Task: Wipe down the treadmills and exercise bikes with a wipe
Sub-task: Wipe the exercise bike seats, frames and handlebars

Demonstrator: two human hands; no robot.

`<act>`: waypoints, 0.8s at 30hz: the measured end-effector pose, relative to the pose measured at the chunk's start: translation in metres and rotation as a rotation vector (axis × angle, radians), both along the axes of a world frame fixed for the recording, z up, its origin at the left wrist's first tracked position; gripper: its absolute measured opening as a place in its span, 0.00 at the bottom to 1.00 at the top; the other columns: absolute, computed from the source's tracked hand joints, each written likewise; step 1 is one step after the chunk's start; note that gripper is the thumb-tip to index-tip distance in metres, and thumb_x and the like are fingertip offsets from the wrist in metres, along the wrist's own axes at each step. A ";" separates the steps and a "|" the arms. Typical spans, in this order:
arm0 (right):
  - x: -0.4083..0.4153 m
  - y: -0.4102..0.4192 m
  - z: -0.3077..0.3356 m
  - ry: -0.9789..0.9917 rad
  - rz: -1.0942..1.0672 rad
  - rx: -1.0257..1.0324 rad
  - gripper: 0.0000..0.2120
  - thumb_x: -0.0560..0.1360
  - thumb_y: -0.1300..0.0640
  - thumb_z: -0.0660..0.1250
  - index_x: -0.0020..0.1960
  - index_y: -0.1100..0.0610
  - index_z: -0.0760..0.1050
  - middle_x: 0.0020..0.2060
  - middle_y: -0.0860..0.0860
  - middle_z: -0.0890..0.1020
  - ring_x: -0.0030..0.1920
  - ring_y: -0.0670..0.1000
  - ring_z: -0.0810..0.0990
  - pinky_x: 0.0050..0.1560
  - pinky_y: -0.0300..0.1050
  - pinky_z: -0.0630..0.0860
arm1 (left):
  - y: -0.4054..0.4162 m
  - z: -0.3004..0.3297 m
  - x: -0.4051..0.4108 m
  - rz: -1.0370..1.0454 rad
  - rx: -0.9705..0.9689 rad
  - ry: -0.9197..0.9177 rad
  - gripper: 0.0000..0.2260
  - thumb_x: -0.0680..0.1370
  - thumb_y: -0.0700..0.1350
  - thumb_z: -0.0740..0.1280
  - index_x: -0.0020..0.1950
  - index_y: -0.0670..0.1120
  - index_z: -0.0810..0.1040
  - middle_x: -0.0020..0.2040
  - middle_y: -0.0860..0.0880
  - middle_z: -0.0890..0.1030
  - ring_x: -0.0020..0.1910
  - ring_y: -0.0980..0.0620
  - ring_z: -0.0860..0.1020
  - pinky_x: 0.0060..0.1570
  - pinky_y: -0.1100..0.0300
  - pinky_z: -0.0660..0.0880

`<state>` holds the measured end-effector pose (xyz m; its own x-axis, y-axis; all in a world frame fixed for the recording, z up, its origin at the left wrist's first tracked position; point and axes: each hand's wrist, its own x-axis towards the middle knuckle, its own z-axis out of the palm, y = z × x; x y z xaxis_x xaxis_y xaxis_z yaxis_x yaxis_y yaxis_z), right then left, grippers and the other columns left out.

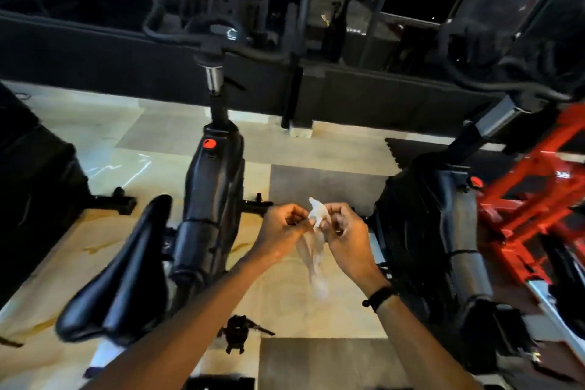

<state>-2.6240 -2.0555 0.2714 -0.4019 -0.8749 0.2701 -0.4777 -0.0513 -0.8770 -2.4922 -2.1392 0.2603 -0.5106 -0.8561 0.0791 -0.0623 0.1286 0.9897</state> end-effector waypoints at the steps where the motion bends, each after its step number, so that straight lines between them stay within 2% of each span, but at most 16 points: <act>1: -0.016 0.005 0.003 -0.038 -0.014 0.015 0.06 0.78 0.60 0.70 0.54 0.54 0.76 0.45 0.49 0.85 0.45 0.48 0.84 0.42 0.45 0.81 | 0.003 0.003 -0.016 0.008 0.012 -0.010 0.07 0.75 0.36 0.74 0.41 0.47 0.81 0.33 0.54 0.81 0.32 0.60 0.77 0.34 0.65 0.73; 4: -0.049 0.011 0.013 -0.225 0.020 0.105 0.11 0.77 0.55 0.72 0.57 0.55 0.76 0.47 0.51 0.85 0.47 0.48 0.84 0.39 0.41 0.79 | 0.009 0.012 -0.051 0.033 0.104 0.012 0.04 0.75 0.32 0.71 0.44 0.41 0.82 0.36 0.46 0.82 0.35 0.53 0.78 0.35 0.56 0.75; 6: -0.067 0.007 0.012 -0.275 0.085 0.160 0.11 0.76 0.57 0.73 0.56 0.54 0.76 0.45 0.50 0.85 0.44 0.45 0.84 0.37 0.40 0.78 | 0.007 0.015 -0.070 0.038 0.139 0.005 0.07 0.75 0.30 0.69 0.45 0.42 0.81 0.38 0.44 0.82 0.36 0.51 0.78 0.35 0.56 0.75; 9: -0.087 -0.007 0.007 -0.194 0.078 0.183 0.14 0.74 0.64 0.75 0.55 0.52 0.76 0.44 0.48 0.85 0.44 0.43 0.83 0.43 0.37 0.77 | -0.005 0.016 -0.092 0.050 0.197 0.016 0.09 0.74 0.29 0.70 0.43 0.43 0.79 0.38 0.43 0.82 0.37 0.49 0.79 0.35 0.55 0.76; 12: -0.103 -0.028 0.011 -0.094 0.002 0.198 0.15 0.73 0.68 0.74 0.53 0.53 0.77 0.42 0.49 0.84 0.43 0.44 0.82 0.44 0.36 0.77 | -0.023 0.017 -0.109 0.073 0.290 0.112 0.07 0.73 0.27 0.70 0.44 0.37 0.78 0.40 0.40 0.82 0.39 0.45 0.79 0.36 0.54 0.79; 15: -0.127 -0.057 0.016 0.027 -0.007 0.206 0.10 0.74 0.66 0.73 0.48 0.53 0.78 0.39 0.46 0.83 0.39 0.38 0.80 0.42 0.31 0.74 | -0.046 0.016 -0.126 0.118 0.380 0.210 0.07 0.74 0.28 0.68 0.51 0.32 0.79 0.44 0.36 0.82 0.42 0.42 0.81 0.41 0.51 0.80; 19: -0.166 -0.119 0.031 0.179 -0.016 0.198 0.02 0.76 0.64 0.72 0.45 0.59 0.80 0.37 0.47 0.81 0.37 0.44 0.77 0.36 0.28 0.70 | -0.096 0.023 -0.153 0.182 0.413 0.327 0.07 0.77 0.31 0.65 0.53 0.34 0.80 0.44 0.37 0.83 0.42 0.40 0.82 0.37 0.55 0.81; 22: -0.177 -0.174 0.053 0.139 0.054 0.157 0.04 0.79 0.59 0.68 0.47 0.59 0.78 0.40 0.50 0.81 0.40 0.45 0.77 0.39 0.31 0.71 | -0.139 0.042 -0.169 0.232 0.407 0.409 0.07 0.80 0.34 0.63 0.56 0.36 0.80 0.46 0.37 0.84 0.42 0.42 0.83 0.37 0.54 0.81; 24: -0.181 -0.212 0.068 0.035 0.096 0.147 0.09 0.81 0.53 0.65 0.50 0.58 0.78 0.46 0.54 0.83 0.46 0.51 0.81 0.46 0.44 0.77 | -0.167 0.061 -0.173 0.265 0.399 0.449 0.06 0.81 0.37 0.64 0.57 0.39 0.78 0.48 0.38 0.84 0.42 0.43 0.84 0.39 0.53 0.82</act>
